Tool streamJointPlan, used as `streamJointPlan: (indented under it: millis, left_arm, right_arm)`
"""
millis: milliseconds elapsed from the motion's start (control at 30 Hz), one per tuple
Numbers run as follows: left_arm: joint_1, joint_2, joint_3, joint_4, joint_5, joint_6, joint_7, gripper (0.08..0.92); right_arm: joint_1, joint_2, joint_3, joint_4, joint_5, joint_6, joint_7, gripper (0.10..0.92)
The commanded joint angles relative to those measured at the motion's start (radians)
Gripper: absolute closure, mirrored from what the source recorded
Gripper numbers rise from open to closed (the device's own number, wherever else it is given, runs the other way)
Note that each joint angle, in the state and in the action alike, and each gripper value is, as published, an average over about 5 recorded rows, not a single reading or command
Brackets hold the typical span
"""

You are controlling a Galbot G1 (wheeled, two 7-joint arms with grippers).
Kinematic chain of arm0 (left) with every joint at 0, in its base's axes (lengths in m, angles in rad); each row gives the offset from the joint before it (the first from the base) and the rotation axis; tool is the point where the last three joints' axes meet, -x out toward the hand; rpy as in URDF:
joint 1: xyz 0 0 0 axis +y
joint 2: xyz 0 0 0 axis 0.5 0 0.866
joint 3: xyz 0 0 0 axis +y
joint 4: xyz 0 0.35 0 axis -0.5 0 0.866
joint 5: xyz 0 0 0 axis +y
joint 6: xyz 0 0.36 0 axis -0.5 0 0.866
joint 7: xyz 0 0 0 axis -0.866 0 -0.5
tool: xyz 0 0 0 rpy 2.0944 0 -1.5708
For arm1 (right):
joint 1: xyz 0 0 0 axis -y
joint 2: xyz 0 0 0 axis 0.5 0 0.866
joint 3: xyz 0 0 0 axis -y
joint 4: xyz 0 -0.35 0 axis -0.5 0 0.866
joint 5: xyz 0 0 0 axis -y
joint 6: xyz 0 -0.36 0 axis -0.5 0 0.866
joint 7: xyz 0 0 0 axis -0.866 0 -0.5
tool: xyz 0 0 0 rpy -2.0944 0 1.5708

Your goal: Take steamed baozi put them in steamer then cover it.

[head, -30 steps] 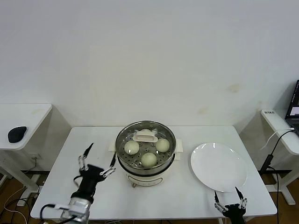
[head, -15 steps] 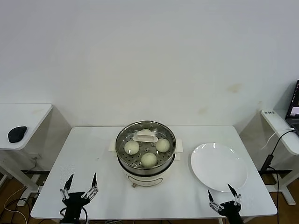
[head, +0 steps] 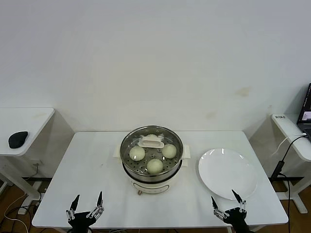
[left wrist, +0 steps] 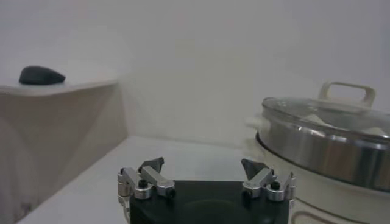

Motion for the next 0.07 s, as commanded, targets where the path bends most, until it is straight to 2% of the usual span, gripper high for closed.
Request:
streamJointPlan:
  millis: [33, 67]
  left_arm:
    - [0.021, -0.01, 0.002, 0.017, -0.009, -0.017, 0.017, 0.177]
    - [0.021, -0.009, 0.003, 0.018, -0.007, -0.017, 0.018, 0.177]
  right_arm:
    - [-0.006, -0.001, -0.008, 0.009, 0.012, -0.004, -0.008, 0.203]
    - [-0.007, -0.001, -0.008, 0.009, 0.012, -0.004, -0.008, 0.203]
